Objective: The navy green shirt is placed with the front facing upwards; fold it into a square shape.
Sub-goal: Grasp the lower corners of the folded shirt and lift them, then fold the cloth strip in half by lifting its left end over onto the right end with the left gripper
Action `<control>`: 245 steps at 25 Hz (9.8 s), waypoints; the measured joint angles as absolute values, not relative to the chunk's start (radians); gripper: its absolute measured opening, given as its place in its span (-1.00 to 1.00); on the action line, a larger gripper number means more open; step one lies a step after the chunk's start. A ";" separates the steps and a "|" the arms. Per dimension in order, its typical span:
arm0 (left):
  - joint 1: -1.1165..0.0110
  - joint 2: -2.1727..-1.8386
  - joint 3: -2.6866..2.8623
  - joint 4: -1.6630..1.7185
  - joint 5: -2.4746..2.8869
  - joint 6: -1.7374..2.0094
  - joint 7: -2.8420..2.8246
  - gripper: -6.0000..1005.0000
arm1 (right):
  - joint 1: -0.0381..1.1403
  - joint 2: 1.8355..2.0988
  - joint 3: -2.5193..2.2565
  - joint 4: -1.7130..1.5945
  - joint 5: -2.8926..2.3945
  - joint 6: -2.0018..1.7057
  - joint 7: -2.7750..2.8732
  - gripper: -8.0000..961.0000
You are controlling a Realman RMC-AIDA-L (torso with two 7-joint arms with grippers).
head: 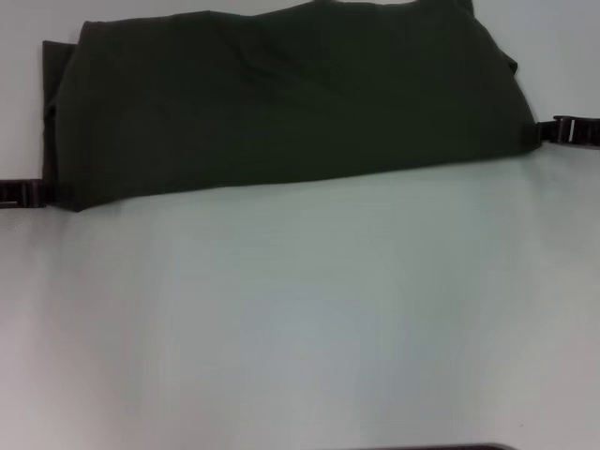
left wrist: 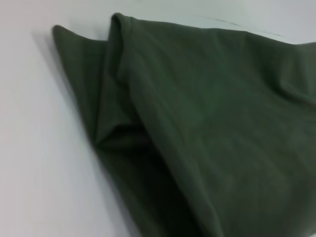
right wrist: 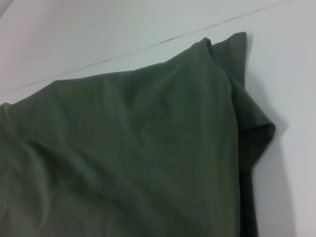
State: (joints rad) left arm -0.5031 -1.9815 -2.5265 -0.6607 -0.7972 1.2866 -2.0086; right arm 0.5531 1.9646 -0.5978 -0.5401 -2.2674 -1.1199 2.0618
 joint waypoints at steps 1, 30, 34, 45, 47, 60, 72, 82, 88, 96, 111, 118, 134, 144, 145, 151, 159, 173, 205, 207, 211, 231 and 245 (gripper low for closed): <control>-0.503 -1.981 -2.526 -0.662 -0.797 1.299 -2.007 -0.98 | 0.551 1.964 -0.599 -0.540 -2.268 -1.123 2.061 -0.89; -0.392 -1.942 -2.531 -0.765 -0.788 1.745 -1.979 -0.98 | 0.313 1.956 -0.489 -0.662 -2.265 -1.621 1.882 -0.87; -0.366 -1.942 -2.533 -0.778 -0.779 1.816 -1.969 -0.98 | 0.290 1.956 -0.486 -0.663 -2.270 -1.655 1.876 -0.87; -0.328 -1.936 -2.539 -0.783 -0.751 1.921 -1.941 -0.98 | 0.276 1.956 -0.480 -0.697 -2.384 -1.769 1.884 -0.86; -0.328 -1.935 -2.540 -0.779 -0.728 1.928 -1.940 -0.98 | 0.274 1.959 -0.480 -0.698 -2.405 -1.769 1.885 -0.86; -0.333 -1.928 -2.538 -0.774 -0.668 1.921 -1.923 -0.98 | 0.239 1.948 -0.397 -0.700 -2.455 -1.745 1.878 -0.85; -0.333 -1.911 -2.540 -0.766 -0.642 1.917 -1.921 -0.98 | 0.234 1.937 -0.388 -0.700 -2.485 -1.736 1.886 -0.84; -0.338 -1.908 -2.543 -0.757 -0.624 1.901 -1.920 -0.97 | 0.229 1.931 -0.388 -0.700 -2.485 -1.730 1.886 -0.84; -0.339 -1.909 -2.543 -0.757 -0.623 1.887 -1.919 -0.92 | 0.236 1.931 -0.388 -0.698 -2.485 -1.730 1.887 -0.83; -0.344 -1.908 -2.560 -0.758 -0.629 1.879 -1.921 -0.86 | 0.251 1.930 -0.369 -0.700 -2.479 -1.737 1.893 -0.83; -0.380 -1.901 -2.664 -0.767 -0.632 1.904 -1.933 -0.53 | 0.325 1.889 -0.292 -0.699 -2.472 -1.812 1.938 -0.26; -0.420 -1.902 -2.756 -0.765 -0.681 1.883 -1.912 -0.26 | 0.353 1.862 -0.191 -0.723 -2.410 -1.831 1.948 -0.02; -0.458 -1.943 -2.766 -0.729 -0.839 1.767 -1.877 0.50 | 0.369 1.877 -0.270 -0.743 -2.298 -1.698 2.006 0.81; -0.457 -1.959 -2.758 -0.724 -0.854 1.706 -1.875 0.68 | 0.378 1.906 -0.345 -0.735 -2.354 -1.623 2.044 0.81; -0.457 -1.959 -2.757 -0.723 -0.854 1.705 -1.875 0.70 | 0.381 1.910 -0.346 -0.731 -2.358 -1.621 2.044 0.81; -0.459 -1.956 -2.755 -0.727 -0.855 1.705 -1.880 0.82 | 0.402 1.922 -0.350 -0.689 -2.380 -1.596 2.044 0.92; -0.459 -1.951 -2.754 -0.729 -0.853 1.703 -1.877 0.81 | 0.413 1.925 -0.350 -0.659 -2.401 -1.566 2.044 0.92; -0.457 -1.951 -2.752 -0.725 -0.851 1.699 -1.873 0.81 | 0.427 1.931 -0.374 -0.633 -2.403 -1.538 2.047 0.92; -0.459 -1.948 -2.752 -0.727 -0.851 1.690 -1.873 0.81 | 0.491 1.956 -0.445 -0.580 -2.394 -1.546 2.057 0.91; -0.459 -1.948 -2.752 -0.727 -0.851 1.690 -1.873 0.81 | 0.496 1.960 -0.445 -0.580 -2.394 -1.549 2.056 0.91; -0.459 -1.948 -2.752 -0.726 -0.851 1.690 -1.870 0.81 | 0.501 1.967 -0.445 -0.580 -2.394 -1.547 2.054 0.91; -0.459 -1.954 -2.752 -0.721 -0.851 1.690 -1.854 0.81 | 0.428 1.921 -0.388 -0.595 -2.393 -1.545 2.060 0.88; -0.460 -1.956 -2.744 -0.721 -0.851 1.683 -1.850 0.80 | 0.412 1.926 -0.395 -0.592 -2.397 -1.565 2.068 0.85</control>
